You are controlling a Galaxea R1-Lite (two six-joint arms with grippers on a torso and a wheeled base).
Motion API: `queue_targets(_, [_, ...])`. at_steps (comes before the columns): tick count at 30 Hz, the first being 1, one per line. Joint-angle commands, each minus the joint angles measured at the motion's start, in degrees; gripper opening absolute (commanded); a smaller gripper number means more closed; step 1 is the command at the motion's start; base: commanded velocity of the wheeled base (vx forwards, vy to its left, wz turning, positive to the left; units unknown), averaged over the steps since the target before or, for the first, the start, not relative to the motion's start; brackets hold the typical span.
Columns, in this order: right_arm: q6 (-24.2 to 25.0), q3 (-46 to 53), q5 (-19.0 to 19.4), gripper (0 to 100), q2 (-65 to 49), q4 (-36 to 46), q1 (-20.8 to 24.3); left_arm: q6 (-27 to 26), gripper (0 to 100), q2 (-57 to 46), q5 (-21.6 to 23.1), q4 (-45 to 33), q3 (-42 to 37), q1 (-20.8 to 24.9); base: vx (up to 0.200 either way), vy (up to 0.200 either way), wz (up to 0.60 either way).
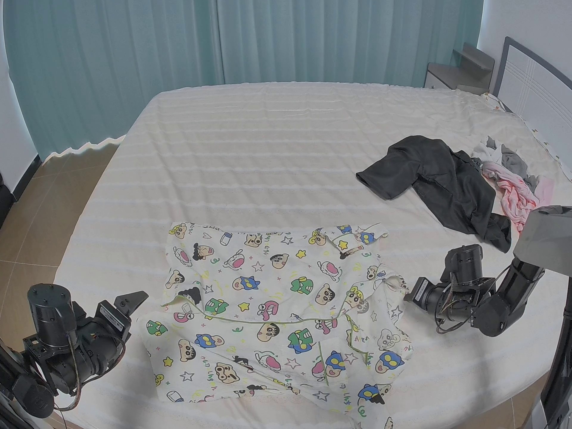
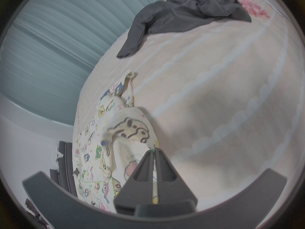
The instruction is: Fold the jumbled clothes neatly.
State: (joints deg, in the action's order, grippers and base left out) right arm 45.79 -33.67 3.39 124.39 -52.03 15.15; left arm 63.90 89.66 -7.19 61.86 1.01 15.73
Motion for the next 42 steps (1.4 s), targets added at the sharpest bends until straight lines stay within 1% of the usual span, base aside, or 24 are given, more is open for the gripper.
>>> queue_targets(1, [-0.5, 0.7, 0.0, 0, -1.8, -0.4, -2.8, 0.1, 100, 0.1, 0.0, 0.0, -0.7, 0.0, 0.000, 0.000, 0.00])
queue_targets(2, [-1.4, 1.1, 0.1, 0, -1.7, -0.4, -4.2, 0.1, 100, 0.1, 0.0, 0.0, -0.6, 0.0, 0.000, 0.000, 0.00])
queue_targets(5, [-2.9, 1.3, 0.1, 0, -1.4, -0.4, -5.7, 0.1, 100, 0.1, 0.0, 0.0, -0.7, 0.0, 0.000, 0.000, 0.00])
queue_targets(9, [-4.1, 1.2, 0.1, 0, -1.9, -0.4, -7.5, 0.2, 100, 0.1, -0.1, 0.0, -0.7, 0.0, 0.000, 0.000, 0.00])
queue_targets(13, [-7.1, 1.1, 0.1, 0, -1.9, -0.4, -9.2, 0.2, 100, 0.1, -0.1, 0.0, -0.7, 0.0, 0.000, 0.000, 0.00])
queue_targets(17, [-9.0, 0.8, 0.1, 0, -2.0, -0.4, -10.6, 0.2, 100, 0.1, -0.1, 0.0, -0.7, 0.0, 0.000, 0.000, 0.00])
queue_targets(20, [-10.5, 0.7, 0.2, 0, -1.9, -0.7, -11.4, 0.2, 100, 0.1, -0.1, 0.0, -0.7, 0.0, 0.000, 0.000, 0.00])
queue_targets(22, [-12.0, 1.2, 0.7, 0, -1.8, -2.7, -12.0, 0.2, 100, 0.1, -0.1, 0.0, -0.7, 0.0, 0.000, 0.000, 0.00])
queue_targets(25, [-12.6, 3.3, 1.5, 0, -1.9, -5.2, -12.2, 0.2, 100, 0.1, 0.0, 0.0, -0.7, 0.0, 0.000, 0.000, 0.00])
queue_targets(30, [-13.4, 5.8, 3.5, 0, -2.2, -5.8, -11.6, 0.2, 100, 0.1, -0.1, 0.0, -0.7, 0.0, 0.000, 0.000, 0.00])
queue_targets(31, [-13.4, 5.5, 3.6, 100, -2.1, -5.8, -11.7, 0.2, 100, 0.1, -0.1, 0.0, -0.7, 0.0, 0.000, 0.000, 0.00])
queue_targets(33, [-13.4, 5.4, 3.7, 100, -2.2, -5.9, -11.9, 0.2, 100, 0.1, -0.1, 0.0, -0.7, 0.0, 0.000, 0.000, 0.00])
queue_targets(38, [-12.8, 8.4, 6.1, 100, -5.9, -5.9, -11.7, 0.3, 100, 0.1, 0.0, -0.4, -0.7, 0.0, 0.000, 0.000, 0.00])
queue_targets(40, [-12.8, 8.8, 6.3, 100, -6.1, -5.9, -11.6, 0.3, 100, 0.1, 0.0, -0.5, -0.7, 0.0, 0.000, 0.000, 0.00])
queue_targets(41, [-12.8, 12.3, 8.0, 100, -7.8, -5.9, -10.6, 0.3, 100, 0.2, 0.1, -1.2, -0.6, 0.1, 0.000, 0.000, 0.00])
queue_targets(42, [-12.7, 13.4, 8.5, 100, -7.9, -5.9, -9.8, 0.3, 100, 0.2, 0.1, -1.3, -0.7, 0.1, 0.000, 0.000, 0.00])
